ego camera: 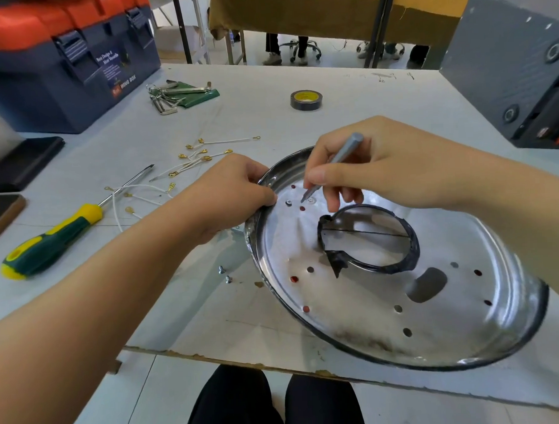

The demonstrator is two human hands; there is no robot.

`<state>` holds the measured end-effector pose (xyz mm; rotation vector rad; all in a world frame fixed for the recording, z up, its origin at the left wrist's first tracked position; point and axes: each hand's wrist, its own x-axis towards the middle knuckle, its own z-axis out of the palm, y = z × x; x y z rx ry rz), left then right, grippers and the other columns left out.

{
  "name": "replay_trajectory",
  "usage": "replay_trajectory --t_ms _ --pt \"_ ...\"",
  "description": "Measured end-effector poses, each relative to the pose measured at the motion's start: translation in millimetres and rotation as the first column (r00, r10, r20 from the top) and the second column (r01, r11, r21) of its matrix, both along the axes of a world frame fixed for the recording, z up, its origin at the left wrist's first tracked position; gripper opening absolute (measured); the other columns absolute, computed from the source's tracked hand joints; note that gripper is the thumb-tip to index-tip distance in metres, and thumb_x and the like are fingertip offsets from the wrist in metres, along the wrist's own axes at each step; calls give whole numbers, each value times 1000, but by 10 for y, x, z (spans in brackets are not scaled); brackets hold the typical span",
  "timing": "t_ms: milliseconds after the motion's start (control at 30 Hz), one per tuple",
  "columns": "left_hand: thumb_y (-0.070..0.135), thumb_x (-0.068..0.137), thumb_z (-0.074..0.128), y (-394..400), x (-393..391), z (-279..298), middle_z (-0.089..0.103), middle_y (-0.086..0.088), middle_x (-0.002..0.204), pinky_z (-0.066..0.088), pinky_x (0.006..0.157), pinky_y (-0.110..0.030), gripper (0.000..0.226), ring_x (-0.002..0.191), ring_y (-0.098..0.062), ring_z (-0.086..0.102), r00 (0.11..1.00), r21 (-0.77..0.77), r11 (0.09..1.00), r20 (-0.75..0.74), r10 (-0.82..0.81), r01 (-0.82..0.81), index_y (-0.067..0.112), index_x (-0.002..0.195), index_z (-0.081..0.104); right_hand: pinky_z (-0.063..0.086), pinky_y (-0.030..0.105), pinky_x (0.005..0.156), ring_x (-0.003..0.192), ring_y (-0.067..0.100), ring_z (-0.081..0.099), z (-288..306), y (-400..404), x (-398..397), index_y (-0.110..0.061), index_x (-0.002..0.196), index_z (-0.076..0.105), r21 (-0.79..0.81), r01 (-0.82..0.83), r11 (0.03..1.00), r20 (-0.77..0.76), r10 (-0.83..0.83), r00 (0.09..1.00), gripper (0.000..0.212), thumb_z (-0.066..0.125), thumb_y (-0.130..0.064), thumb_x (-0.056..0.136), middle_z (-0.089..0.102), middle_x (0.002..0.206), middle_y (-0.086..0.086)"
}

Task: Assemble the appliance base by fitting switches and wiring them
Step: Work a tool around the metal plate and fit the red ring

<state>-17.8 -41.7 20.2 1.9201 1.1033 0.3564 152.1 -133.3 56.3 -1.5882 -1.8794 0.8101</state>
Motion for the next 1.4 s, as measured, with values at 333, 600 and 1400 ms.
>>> replay_trajectory --t_ms 333,600,1400 --pt "1 86 57 -23 11 -18 71 -19 80 55 78 -46 19 70 -26 63 1000 27 999 11 28 -28 10 76 71 58 29 76 76 18 71 -28 -177 57 -17 92 70 -40 -44 998 -83 40 996 17 54 -23 91 73 81 6" --pt "1 84 57 -19 36 -50 58 -13 64 41 60 -31 15 60 -22 51 998 55 997 8 62 -62 2 73 67 55 21 78 78 4 70 -30 -265 14 -28 95 67 -33 -67 997 64 69 996 20 47 -31 90 73 85 -7" --pt "5 86 52 -25 94 -121 50 5 39 27 29 -11 17 27 -8 41 994 131 986 -33 107 -102 1 71 61 46 24 72 81 4 64 -110 -364 -28 -38 97 57 -7 -96 995 283 94 954 21 43 -47 84 66 89 -21"
